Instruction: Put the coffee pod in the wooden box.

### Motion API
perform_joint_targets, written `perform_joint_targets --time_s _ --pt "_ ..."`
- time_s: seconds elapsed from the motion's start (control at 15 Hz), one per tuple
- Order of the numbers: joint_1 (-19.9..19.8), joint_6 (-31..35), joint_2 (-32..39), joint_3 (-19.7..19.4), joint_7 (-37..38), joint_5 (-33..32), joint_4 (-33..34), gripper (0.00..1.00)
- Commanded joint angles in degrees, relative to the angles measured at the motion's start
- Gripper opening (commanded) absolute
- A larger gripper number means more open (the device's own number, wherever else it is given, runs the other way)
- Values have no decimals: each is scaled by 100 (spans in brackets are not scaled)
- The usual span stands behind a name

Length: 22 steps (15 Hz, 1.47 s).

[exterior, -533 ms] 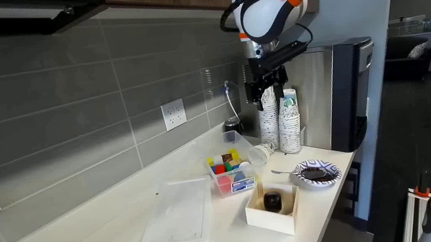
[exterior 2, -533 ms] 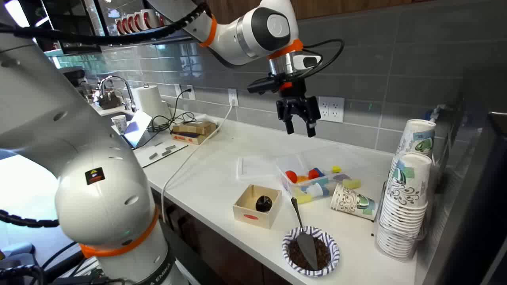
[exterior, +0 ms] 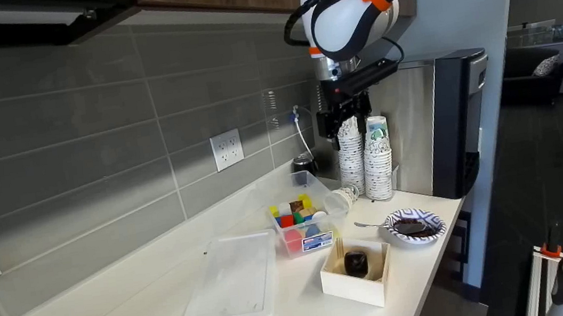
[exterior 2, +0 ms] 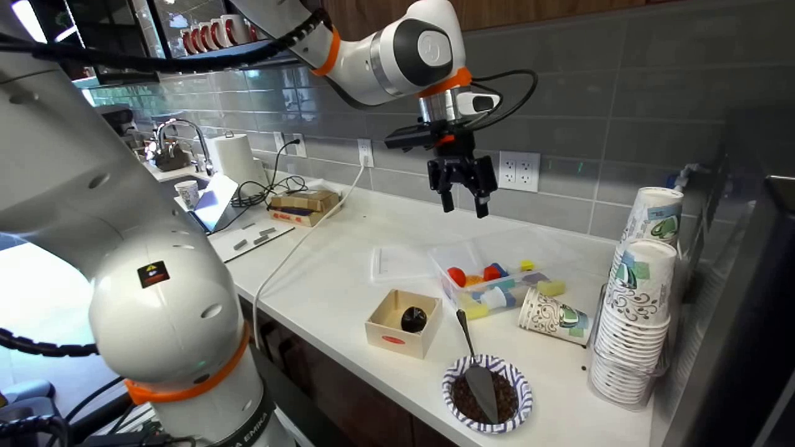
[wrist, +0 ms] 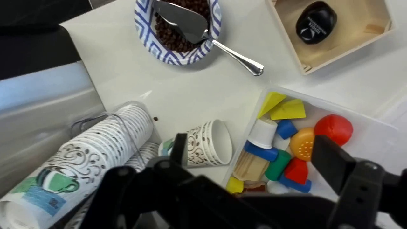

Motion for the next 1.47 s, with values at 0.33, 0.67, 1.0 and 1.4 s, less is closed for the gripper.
perform_joint_targets --time_s 0.33,0.67,1.0,1.4 --pt "873 2223 1081 -267 -1784 1597 -409 100" --pt "810 3183 2225 -416 -2921 2523 38 100" --pt "443 3418 3294 -115 -3587 3267 926 100" --pt "437 3376 4359 -152 -2949 2446 2130 100"
